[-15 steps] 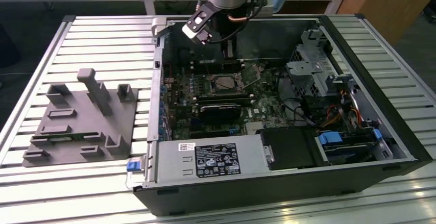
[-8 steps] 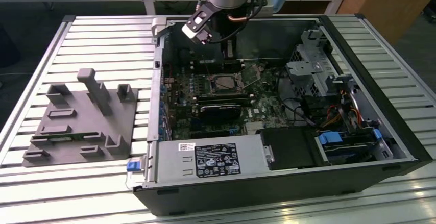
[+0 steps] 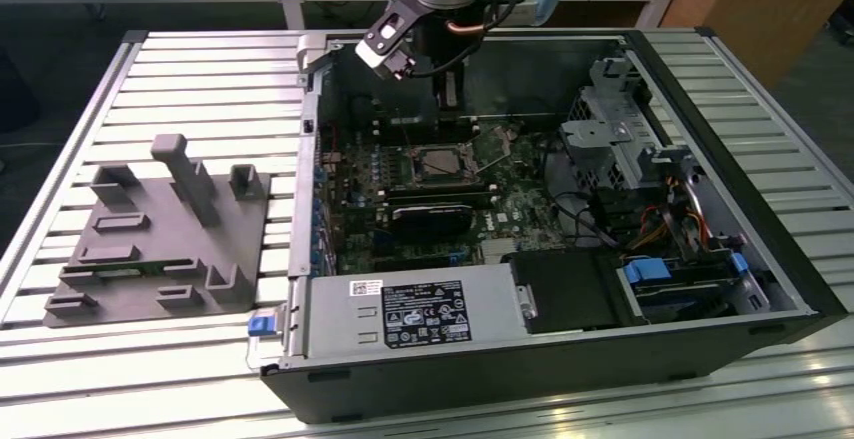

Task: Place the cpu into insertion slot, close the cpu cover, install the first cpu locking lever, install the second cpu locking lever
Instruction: 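Close the cpu cover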

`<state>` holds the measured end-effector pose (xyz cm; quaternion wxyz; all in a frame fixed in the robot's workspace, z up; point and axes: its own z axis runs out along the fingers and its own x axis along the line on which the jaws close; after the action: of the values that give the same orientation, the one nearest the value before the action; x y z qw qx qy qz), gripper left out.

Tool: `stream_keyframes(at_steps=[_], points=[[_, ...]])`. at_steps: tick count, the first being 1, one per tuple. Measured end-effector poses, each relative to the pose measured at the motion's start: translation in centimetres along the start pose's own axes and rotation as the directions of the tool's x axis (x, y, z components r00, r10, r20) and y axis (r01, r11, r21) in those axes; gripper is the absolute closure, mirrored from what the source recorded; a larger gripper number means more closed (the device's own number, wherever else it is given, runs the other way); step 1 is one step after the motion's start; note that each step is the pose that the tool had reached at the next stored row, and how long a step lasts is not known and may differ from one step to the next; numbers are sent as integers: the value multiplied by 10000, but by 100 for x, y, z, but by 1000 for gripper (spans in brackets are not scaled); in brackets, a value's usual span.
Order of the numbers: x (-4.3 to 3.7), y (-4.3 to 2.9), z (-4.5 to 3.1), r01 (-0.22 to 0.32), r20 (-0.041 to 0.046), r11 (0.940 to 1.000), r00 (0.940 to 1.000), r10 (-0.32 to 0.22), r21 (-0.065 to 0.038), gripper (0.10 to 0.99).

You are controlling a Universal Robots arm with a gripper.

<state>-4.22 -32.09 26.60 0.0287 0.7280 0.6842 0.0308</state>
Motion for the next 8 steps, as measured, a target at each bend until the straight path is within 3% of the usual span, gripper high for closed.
stream_keyframes(at_steps=[8], points=[[2,36,2,0,1,10000,10000,0,2,980]])
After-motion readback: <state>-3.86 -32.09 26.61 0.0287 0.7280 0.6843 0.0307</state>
